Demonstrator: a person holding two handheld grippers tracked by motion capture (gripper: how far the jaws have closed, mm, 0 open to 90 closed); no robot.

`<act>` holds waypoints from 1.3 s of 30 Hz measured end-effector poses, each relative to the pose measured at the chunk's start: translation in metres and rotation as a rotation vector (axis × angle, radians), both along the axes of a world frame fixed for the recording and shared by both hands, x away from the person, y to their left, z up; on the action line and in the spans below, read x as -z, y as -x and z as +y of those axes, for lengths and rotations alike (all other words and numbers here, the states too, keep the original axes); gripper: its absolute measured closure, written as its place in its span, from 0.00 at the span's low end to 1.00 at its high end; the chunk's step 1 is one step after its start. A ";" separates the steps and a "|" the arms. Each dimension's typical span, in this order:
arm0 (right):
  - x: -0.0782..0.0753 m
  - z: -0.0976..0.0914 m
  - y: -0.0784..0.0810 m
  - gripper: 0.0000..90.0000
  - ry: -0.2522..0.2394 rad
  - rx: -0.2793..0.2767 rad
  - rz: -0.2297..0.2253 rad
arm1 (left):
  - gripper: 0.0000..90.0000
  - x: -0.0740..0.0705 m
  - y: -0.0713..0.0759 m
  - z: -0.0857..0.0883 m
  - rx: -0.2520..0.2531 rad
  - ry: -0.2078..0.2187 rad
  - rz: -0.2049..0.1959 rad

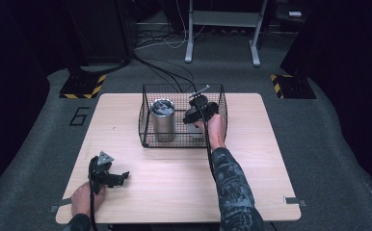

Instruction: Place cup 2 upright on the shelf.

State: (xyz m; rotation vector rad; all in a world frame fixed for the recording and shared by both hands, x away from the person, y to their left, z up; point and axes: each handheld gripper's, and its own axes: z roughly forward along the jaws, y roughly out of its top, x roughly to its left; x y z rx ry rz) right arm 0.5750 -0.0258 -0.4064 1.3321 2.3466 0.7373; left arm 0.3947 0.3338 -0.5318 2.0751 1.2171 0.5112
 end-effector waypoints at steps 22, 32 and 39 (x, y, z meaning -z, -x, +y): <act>0.014 -0.008 0.000 0.05 -0.054 0.022 0.016 | 0.00 0.000 0.000 0.000 0.004 0.000 0.004; 0.015 -0.011 -0.001 0.02 -0.056 0.022 0.064 | 0.00 -0.001 0.000 0.001 0.009 -0.008 0.000; 0.010 -0.008 0.002 0.00 -0.041 0.014 0.066 | 0.00 0.000 -0.001 0.000 0.004 -0.002 -0.004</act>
